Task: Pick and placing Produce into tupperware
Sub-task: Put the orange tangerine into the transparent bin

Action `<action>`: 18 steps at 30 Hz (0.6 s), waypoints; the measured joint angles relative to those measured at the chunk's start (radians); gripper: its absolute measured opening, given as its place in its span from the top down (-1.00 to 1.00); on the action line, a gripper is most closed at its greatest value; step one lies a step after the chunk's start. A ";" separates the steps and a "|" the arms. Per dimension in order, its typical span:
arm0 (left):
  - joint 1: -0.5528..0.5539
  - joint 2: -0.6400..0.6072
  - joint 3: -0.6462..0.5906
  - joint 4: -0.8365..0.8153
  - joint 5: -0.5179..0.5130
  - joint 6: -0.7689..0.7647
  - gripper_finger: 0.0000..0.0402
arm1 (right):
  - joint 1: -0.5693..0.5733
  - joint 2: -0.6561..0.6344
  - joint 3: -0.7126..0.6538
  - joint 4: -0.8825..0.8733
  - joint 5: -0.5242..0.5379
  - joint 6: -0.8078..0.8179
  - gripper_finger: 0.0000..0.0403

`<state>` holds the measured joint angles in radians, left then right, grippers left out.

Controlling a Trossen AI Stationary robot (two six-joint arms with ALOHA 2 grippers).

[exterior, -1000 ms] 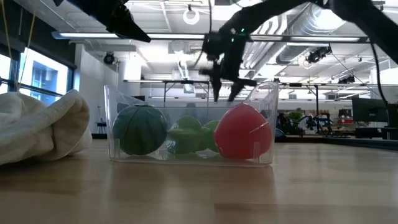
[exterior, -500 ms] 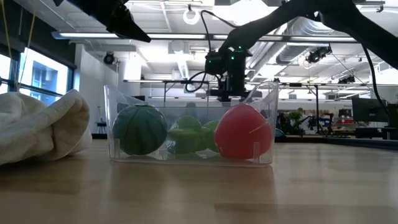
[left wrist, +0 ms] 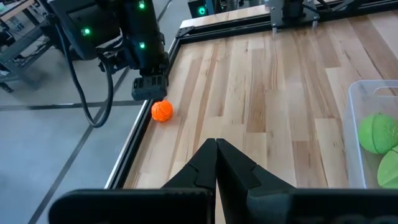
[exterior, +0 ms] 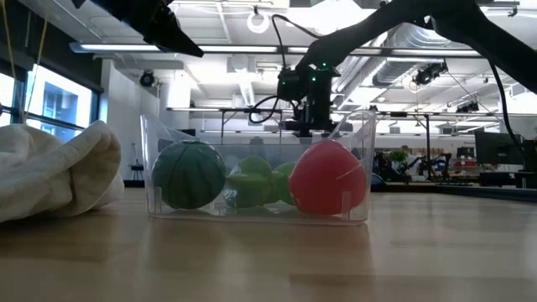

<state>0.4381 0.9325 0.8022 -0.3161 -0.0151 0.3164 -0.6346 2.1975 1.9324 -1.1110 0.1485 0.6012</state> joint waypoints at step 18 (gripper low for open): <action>0.000 0.000 0.000 0.000 0.000 0.000 1.00 | -0.012 0.016 0.000 0.042 -0.010 0.048 -0.46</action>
<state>0.4384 0.9325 0.8024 -0.3164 -0.0151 0.3168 -0.6464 2.2132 1.9322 -1.0694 0.1385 0.6492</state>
